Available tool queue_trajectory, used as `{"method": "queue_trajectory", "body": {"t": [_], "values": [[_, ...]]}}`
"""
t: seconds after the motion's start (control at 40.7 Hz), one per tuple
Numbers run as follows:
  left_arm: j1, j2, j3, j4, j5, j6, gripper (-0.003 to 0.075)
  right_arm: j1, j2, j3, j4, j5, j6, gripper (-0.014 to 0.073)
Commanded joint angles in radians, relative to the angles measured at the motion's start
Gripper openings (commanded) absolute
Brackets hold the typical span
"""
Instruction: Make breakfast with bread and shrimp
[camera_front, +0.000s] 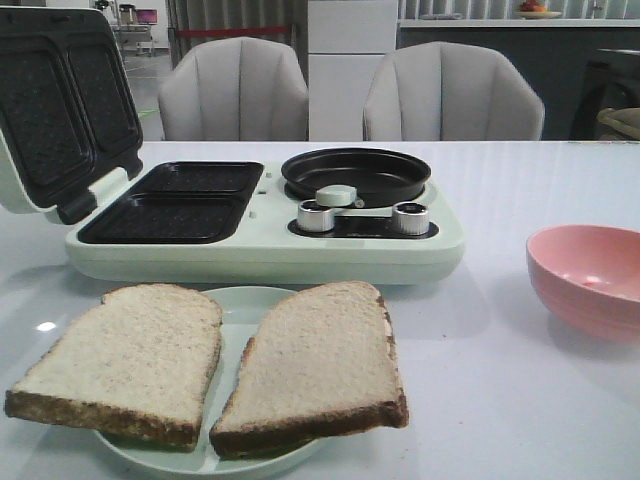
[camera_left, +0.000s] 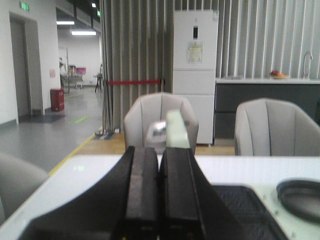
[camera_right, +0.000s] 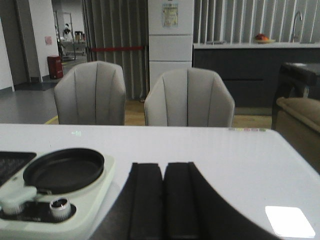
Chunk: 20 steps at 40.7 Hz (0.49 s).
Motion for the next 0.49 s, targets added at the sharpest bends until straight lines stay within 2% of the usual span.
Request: {"method": "queue_trajectory", "body": {"t": [0.0,0.246,0.319,0.467], "values": [[-0.006,0.066,-0.184,0.0,0.048,-0.007,0.0101,0.001,0.068,-0.147,-0.021,-0.006,-0.001,0.0035],[-0.006,0.26,-0.477,0.0,0.326,-0.007,0.0101,0.001,0.274,-0.392,-0.023,0.226,-0.001,0.0035],[-0.006,0.305,-0.505,0.0,0.389,-0.007,0.0101,0.001,0.328,-0.425,-0.023,0.279,-0.001,0.0035],[-0.006,0.361,-0.484,0.0,0.432,-0.007,0.0101,0.001,0.411,-0.412,-0.023,0.29,-0.001,0.0035]]}}
